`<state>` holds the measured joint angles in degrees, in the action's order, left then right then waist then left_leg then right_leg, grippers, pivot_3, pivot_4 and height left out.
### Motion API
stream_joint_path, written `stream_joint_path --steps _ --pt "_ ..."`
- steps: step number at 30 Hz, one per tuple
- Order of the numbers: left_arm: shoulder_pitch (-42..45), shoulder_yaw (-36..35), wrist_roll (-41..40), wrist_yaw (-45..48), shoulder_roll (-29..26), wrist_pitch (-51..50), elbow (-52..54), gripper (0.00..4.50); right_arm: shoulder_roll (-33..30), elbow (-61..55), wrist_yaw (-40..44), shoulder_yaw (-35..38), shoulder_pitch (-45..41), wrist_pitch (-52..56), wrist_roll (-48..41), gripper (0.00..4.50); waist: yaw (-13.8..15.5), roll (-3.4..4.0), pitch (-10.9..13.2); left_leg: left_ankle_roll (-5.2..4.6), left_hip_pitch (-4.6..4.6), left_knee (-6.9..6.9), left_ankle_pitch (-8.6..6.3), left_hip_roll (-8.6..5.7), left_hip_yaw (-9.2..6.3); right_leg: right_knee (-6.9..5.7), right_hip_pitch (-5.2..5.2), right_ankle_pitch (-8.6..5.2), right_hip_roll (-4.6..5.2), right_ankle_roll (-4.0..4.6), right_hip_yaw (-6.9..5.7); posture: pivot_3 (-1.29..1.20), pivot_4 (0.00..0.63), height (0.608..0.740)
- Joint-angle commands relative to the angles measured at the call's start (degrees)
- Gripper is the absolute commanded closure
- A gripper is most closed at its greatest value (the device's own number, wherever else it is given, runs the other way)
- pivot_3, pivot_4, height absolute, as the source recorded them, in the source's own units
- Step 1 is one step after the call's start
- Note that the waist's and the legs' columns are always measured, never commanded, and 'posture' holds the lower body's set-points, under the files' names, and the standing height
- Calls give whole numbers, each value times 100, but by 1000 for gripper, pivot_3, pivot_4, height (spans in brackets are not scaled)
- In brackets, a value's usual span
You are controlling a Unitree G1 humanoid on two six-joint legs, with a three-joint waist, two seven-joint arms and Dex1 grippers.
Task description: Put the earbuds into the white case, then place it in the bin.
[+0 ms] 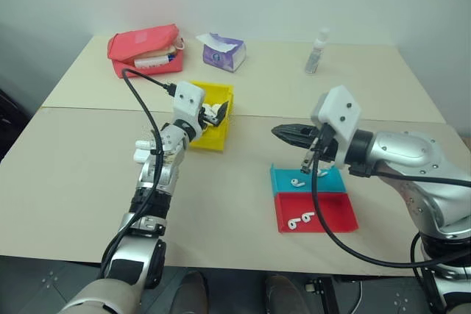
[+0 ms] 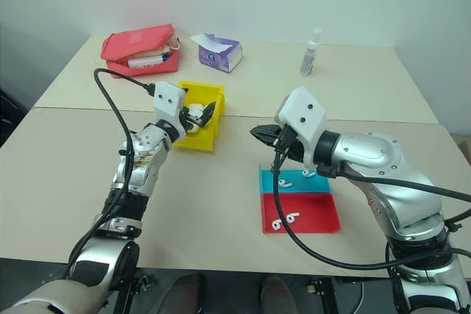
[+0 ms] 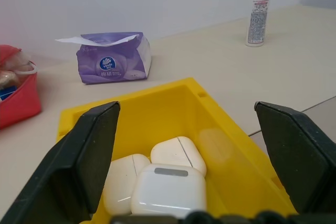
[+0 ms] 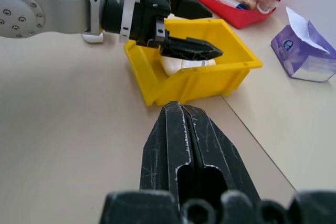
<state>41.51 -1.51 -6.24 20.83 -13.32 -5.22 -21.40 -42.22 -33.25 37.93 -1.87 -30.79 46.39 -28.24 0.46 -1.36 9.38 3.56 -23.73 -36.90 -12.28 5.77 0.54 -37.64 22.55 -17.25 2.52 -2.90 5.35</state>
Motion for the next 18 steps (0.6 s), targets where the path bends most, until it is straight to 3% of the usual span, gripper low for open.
stream_joint_path --steps 1,9,13,18 --pt "-288 -386 -584 503 -319 -148 949 42 -34 -212 -25 123 62 -53 1 4500 -14 0 0 0 0 0 0 0 1 0 0 0 0 0 2 0 150 740" --pt "-2058 -730 -2192 2496 -2250 -1838 3713 42 29 82 126 235 854 -1032 409 4500 -42 1 0 4 3 5 2 4 2 0 -1 -1 1 0 1 0 150 740" --pt "-2991 -1505 -3204 3456 -3215 -2405 4651 42 110 377 92 491 1348 -1569 588 4500 -38 -3 0 7 12 1 2 3 2 -9 -6 0 4 0 -2 0 150 740" --pt "-3953 -2276 -3635 3844 -3894 -2685 5298 42 -163 122 815 988 1966 -1709 47 4500 -62 -2 0 6 39 9 1 5 7 -11 -22 -2 3 2 2 0 150 740"
